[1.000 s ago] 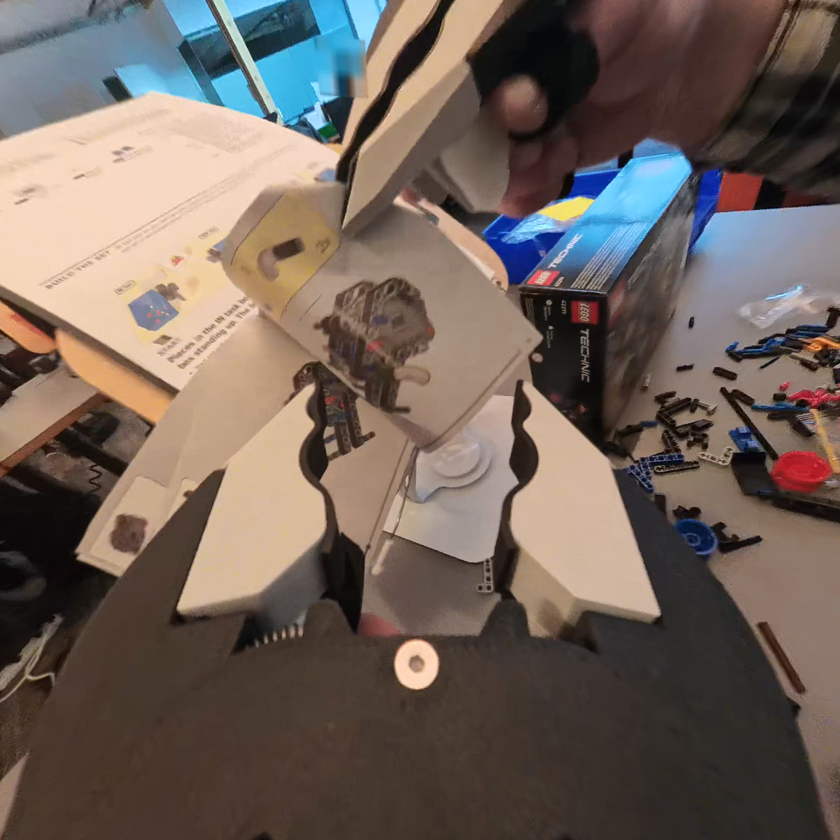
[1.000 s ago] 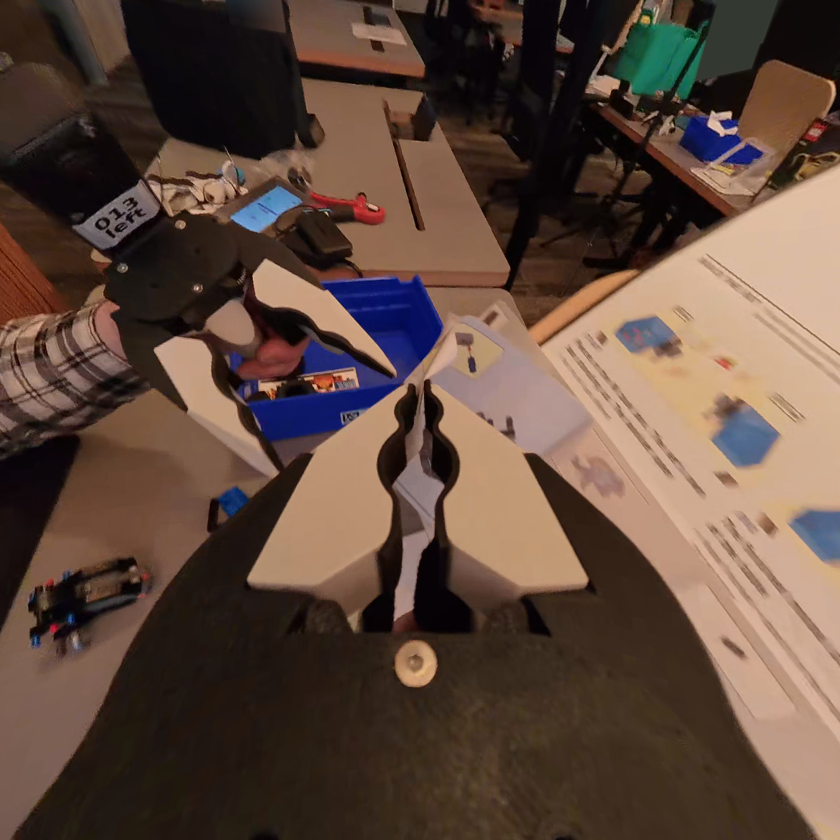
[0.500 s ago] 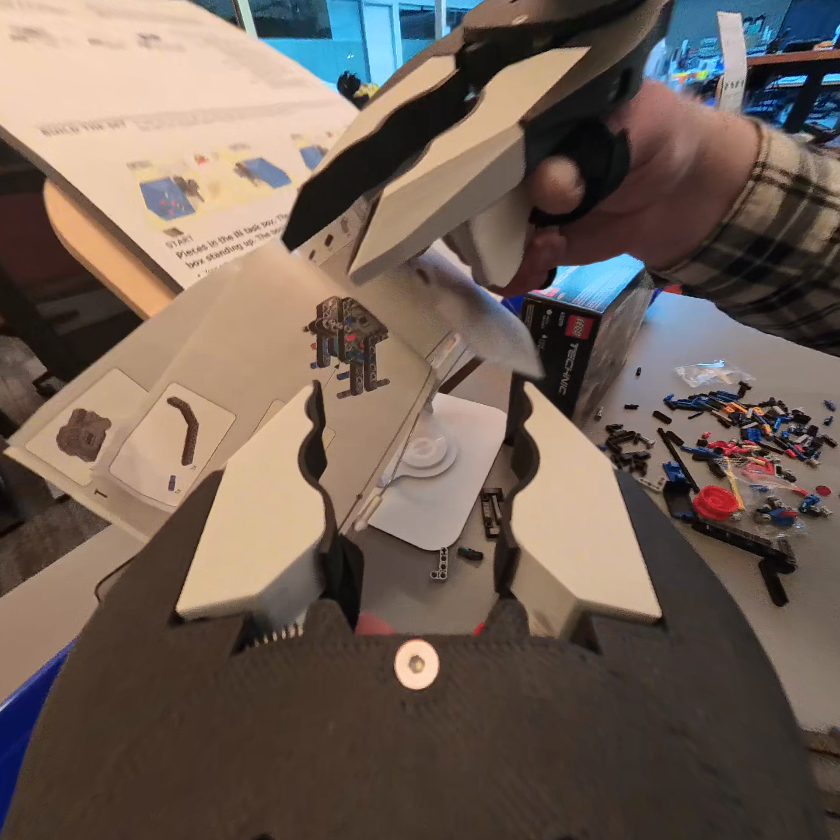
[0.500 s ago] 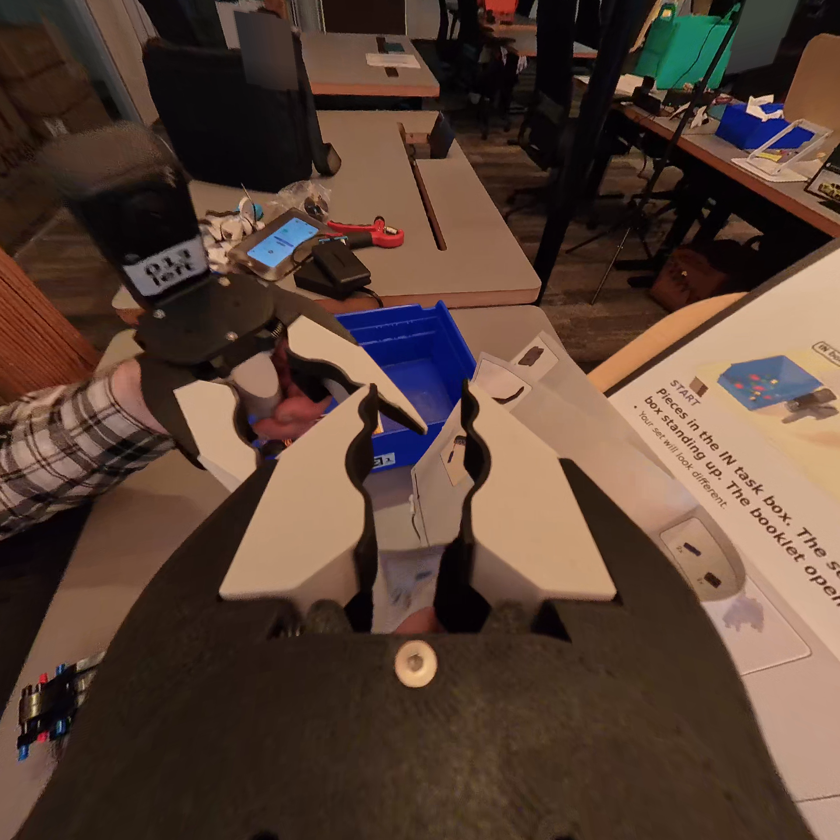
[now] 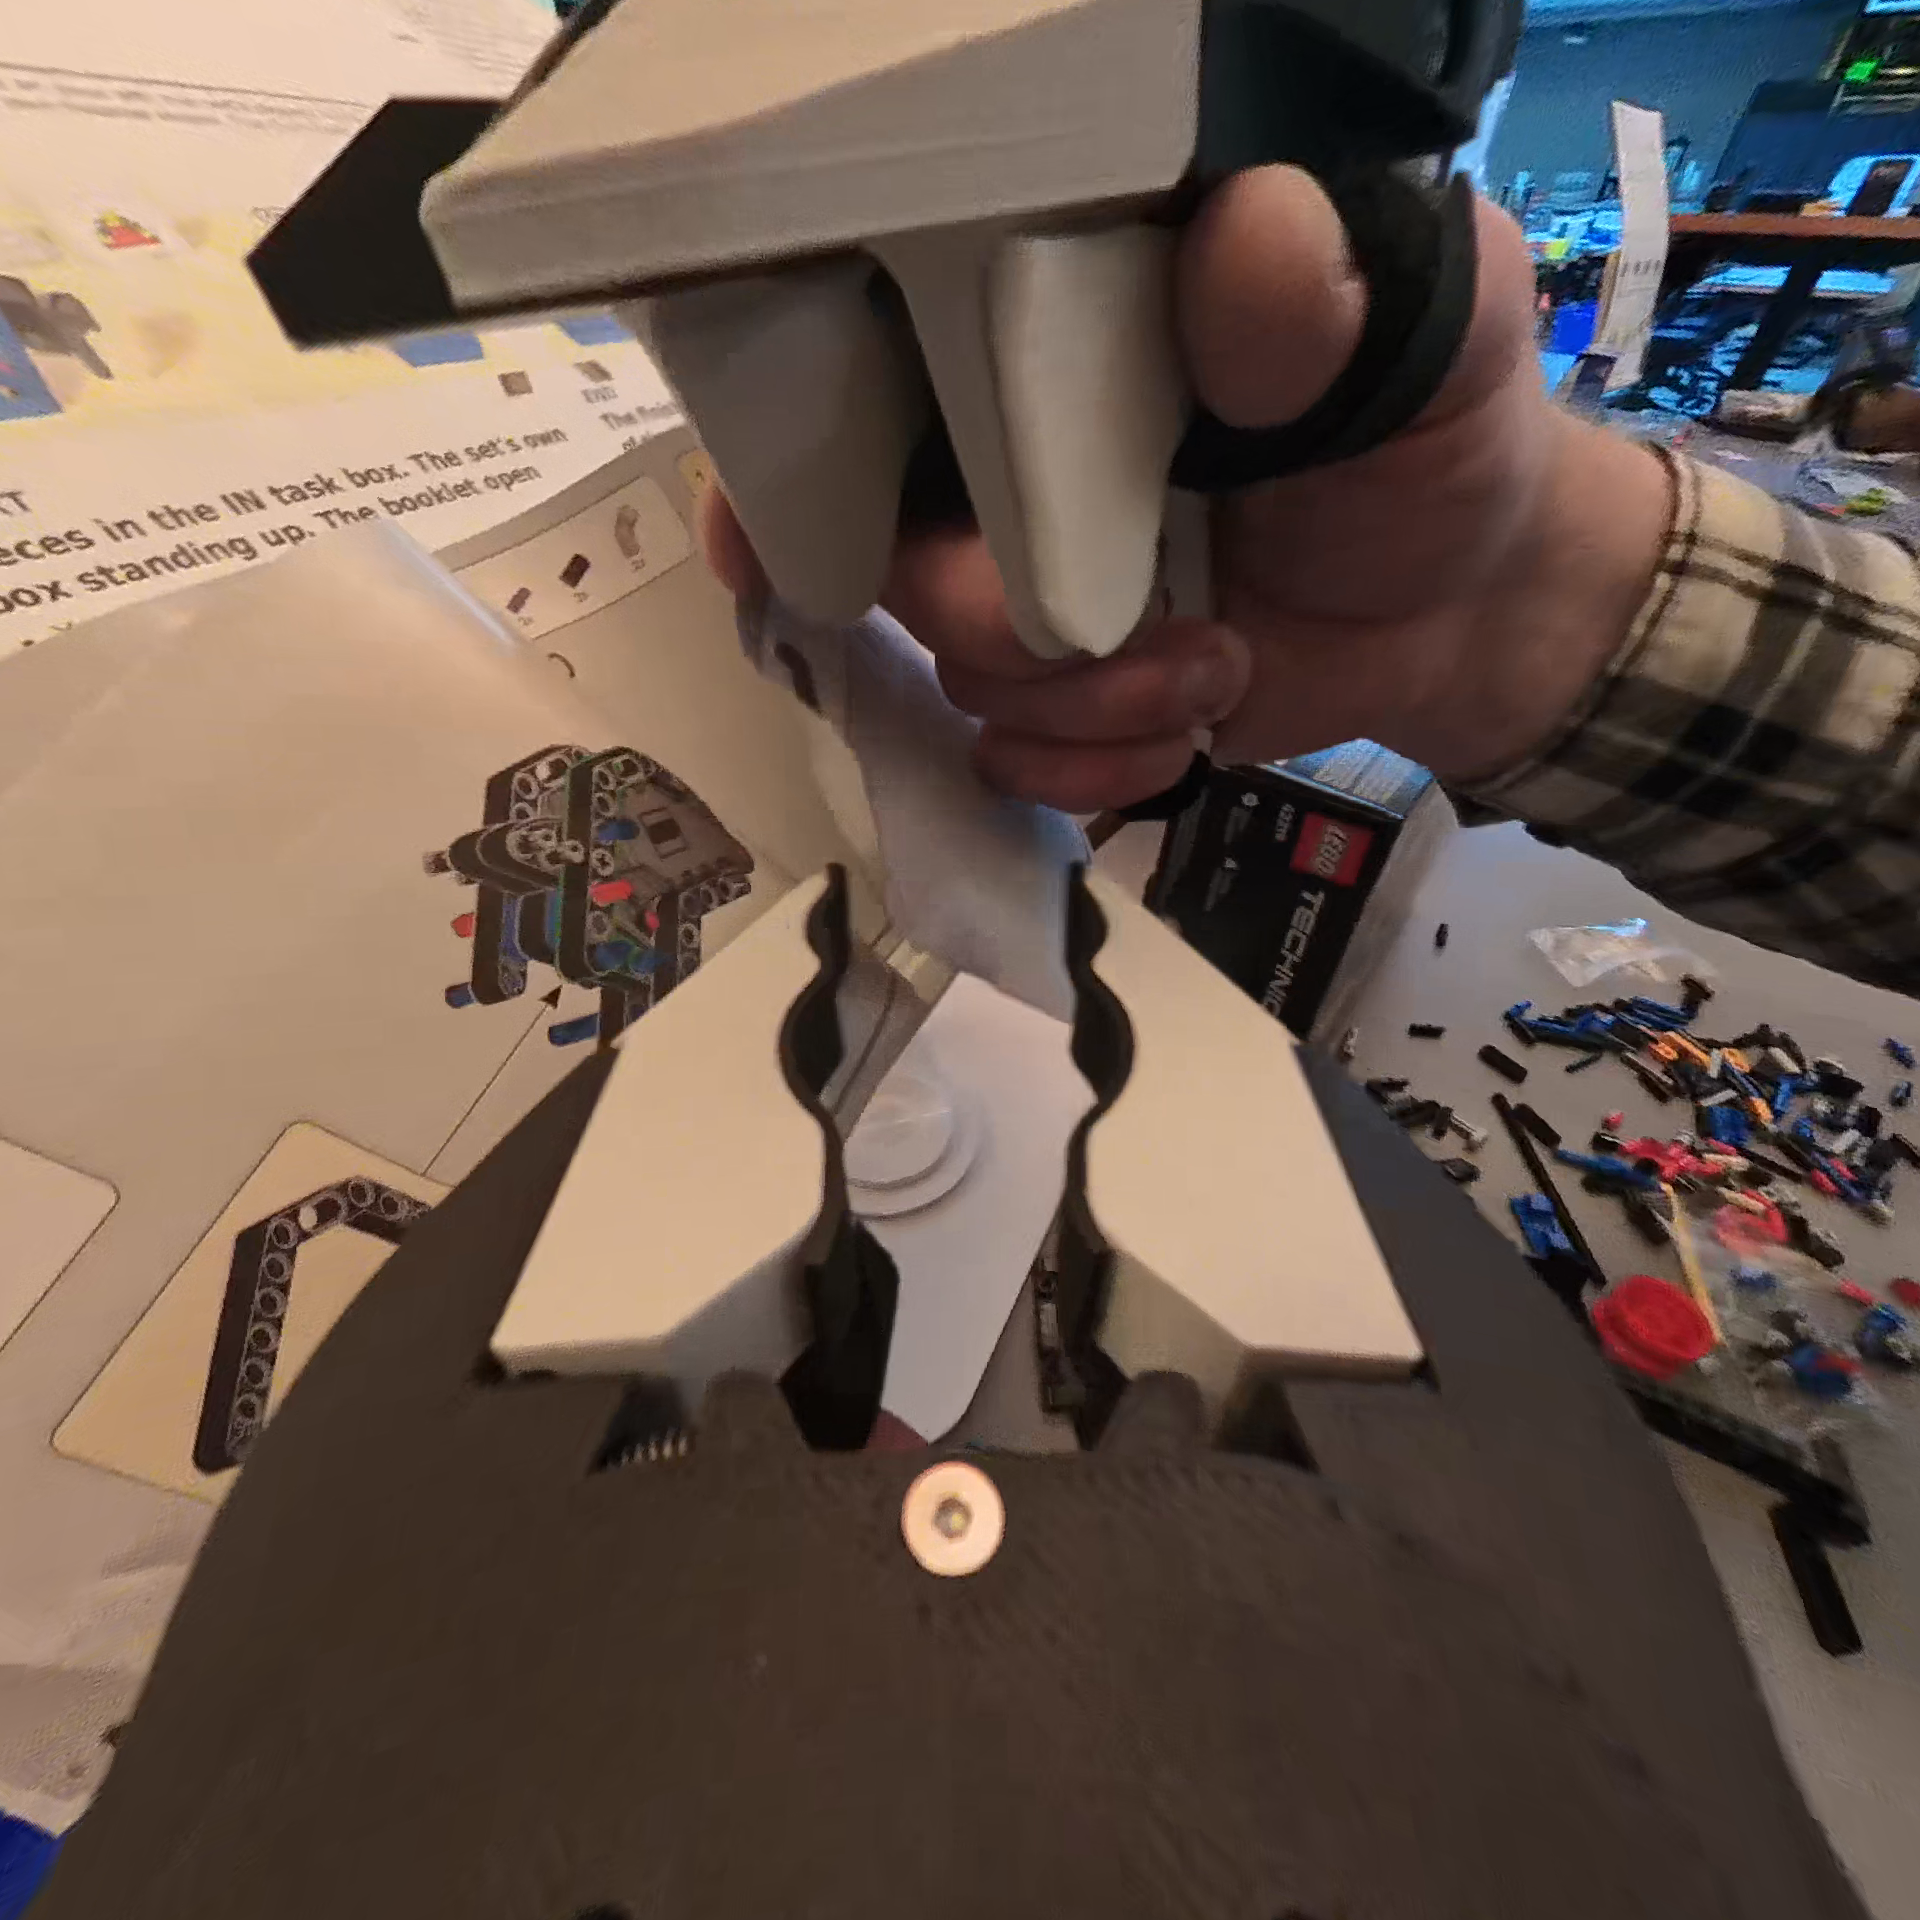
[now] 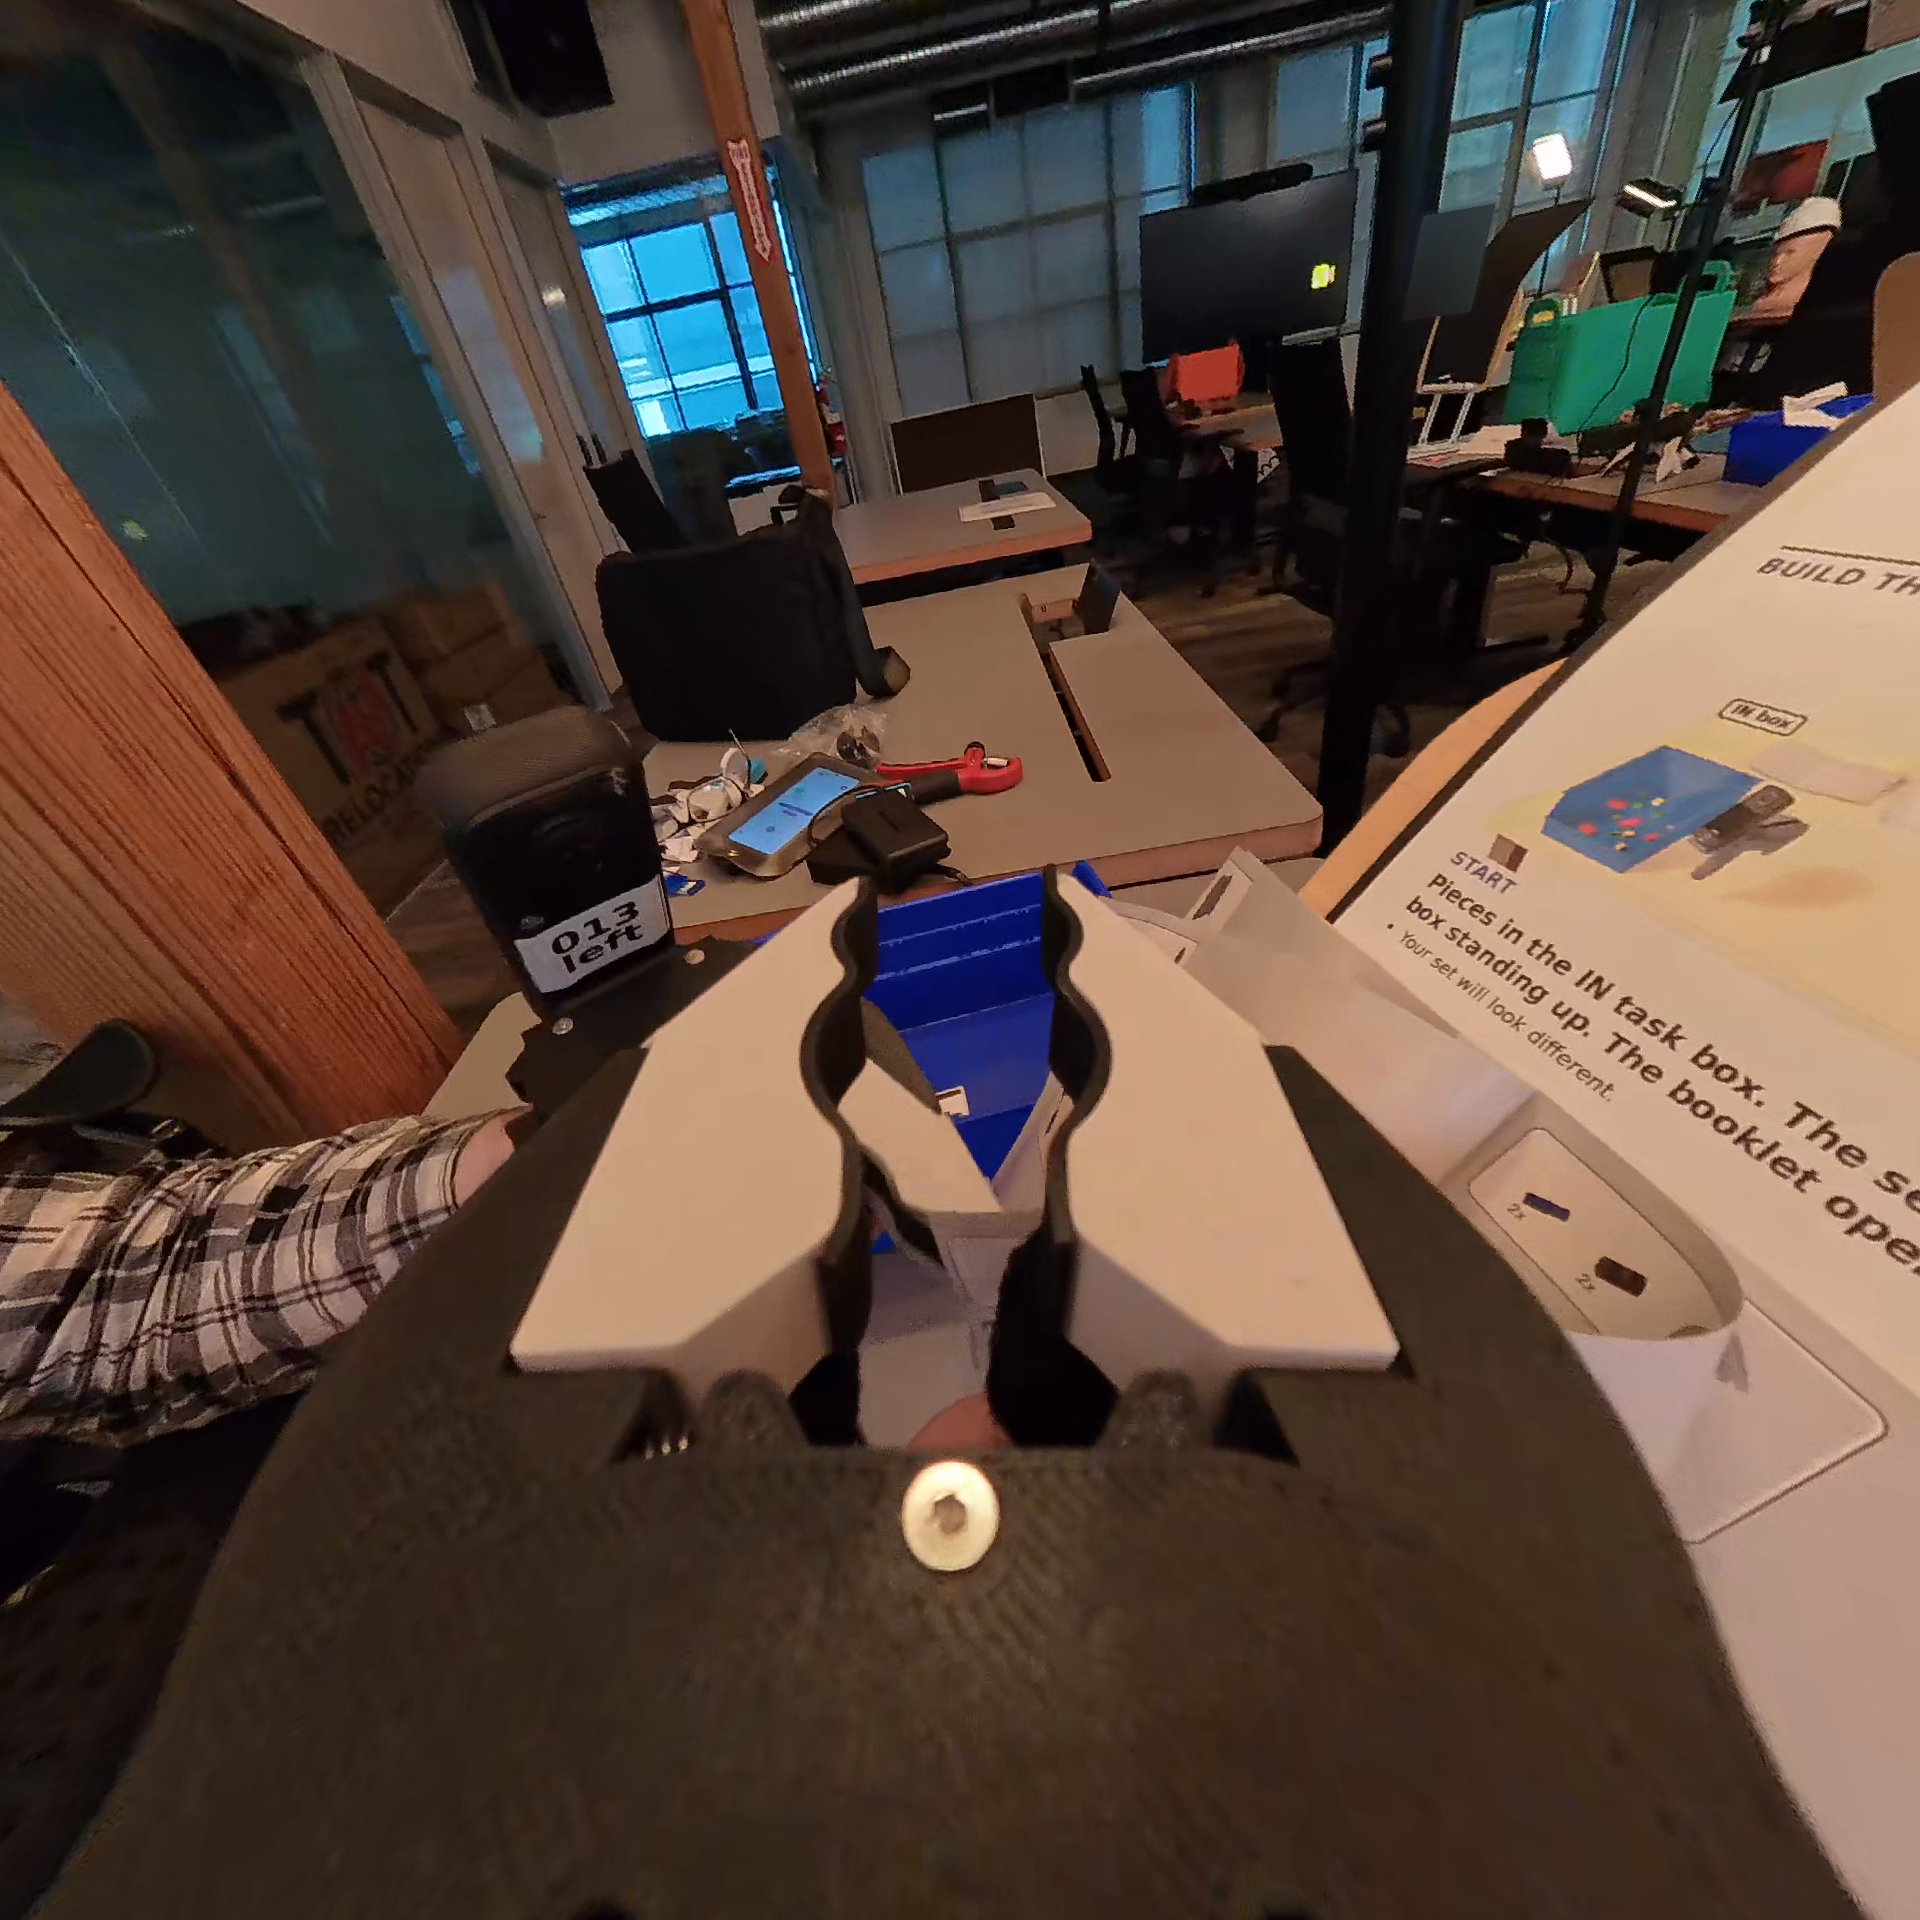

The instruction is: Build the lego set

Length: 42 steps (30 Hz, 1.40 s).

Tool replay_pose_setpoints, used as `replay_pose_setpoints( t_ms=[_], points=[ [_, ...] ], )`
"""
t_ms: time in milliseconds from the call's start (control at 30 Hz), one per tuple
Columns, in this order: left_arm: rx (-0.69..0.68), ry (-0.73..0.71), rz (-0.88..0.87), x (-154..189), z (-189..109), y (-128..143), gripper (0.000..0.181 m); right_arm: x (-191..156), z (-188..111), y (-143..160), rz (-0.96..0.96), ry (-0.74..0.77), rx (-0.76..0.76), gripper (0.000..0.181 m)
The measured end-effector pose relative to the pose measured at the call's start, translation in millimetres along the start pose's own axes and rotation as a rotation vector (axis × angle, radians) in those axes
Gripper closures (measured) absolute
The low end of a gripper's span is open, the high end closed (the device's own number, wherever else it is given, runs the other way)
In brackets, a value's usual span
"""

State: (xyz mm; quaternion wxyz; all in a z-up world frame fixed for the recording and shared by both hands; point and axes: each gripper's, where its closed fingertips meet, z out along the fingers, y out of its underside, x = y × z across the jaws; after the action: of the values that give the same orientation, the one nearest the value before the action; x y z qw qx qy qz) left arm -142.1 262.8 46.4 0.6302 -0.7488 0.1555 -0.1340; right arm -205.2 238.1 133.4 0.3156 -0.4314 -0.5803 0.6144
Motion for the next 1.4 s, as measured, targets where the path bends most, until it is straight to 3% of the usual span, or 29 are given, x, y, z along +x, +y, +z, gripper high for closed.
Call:
replay_pose_setpoints(
  t_ms=[67,133,233,367,400,533,600,667,833,1000,1400],
  points=[
    [0.024,0.024,-0.010,3,4,-4,0.168,1,-1,0,0.009,0.000,0.017,0.151],
    [0.033,0.003,-0.009,-1,5,-6,0.181,1,-1,-3,-0.002,0.015,0.034,0.152],
    [0.076,0.039,-0.034,-1,-4,-12,0.181,-8,-13,-13,-0.080,0.058,0.041,0.149],
    [0.150,0.097,-0.107,-3,-20,-23,0.181,-7,-39,-19,-0.361,0.314,-0.061,0.124],
    [0.166,0.109,-0.119,-4,-23,-25,0.181,-10,-47,-21,-0.404,0.360,-0.068,0.125],
    [0.273,0.184,-0.186,-2,-42,-38,0.181,-9,-67,11,-0.523,0.469,-0.295,0.113],
    [0.307,0.205,-0.204,-2,-48,-43,0.181,-7,-69,35,-0.490,0.447,-0.399,0.105],
    [0.322,0.211,-0.207,-1,-52,-46,0.181,-7,-63,47,-0.464,0.412,-0.423,0.111],
    [0.323,0.236,-0.197,5,-54,-48,0.181,-2,-51,61,-0.472,0.380,-0.454,0.159],
    [0.357,0.267,-0.215,2,-59,-47,0.181,-3,-50,59,-0.441,0.340,-0.405,0.175],
    [0.406,0.408,-0.179,23,-65,-51,0.181,-16,-55,55,-0.404,0.193,-0.397,0.142]
  ],
)
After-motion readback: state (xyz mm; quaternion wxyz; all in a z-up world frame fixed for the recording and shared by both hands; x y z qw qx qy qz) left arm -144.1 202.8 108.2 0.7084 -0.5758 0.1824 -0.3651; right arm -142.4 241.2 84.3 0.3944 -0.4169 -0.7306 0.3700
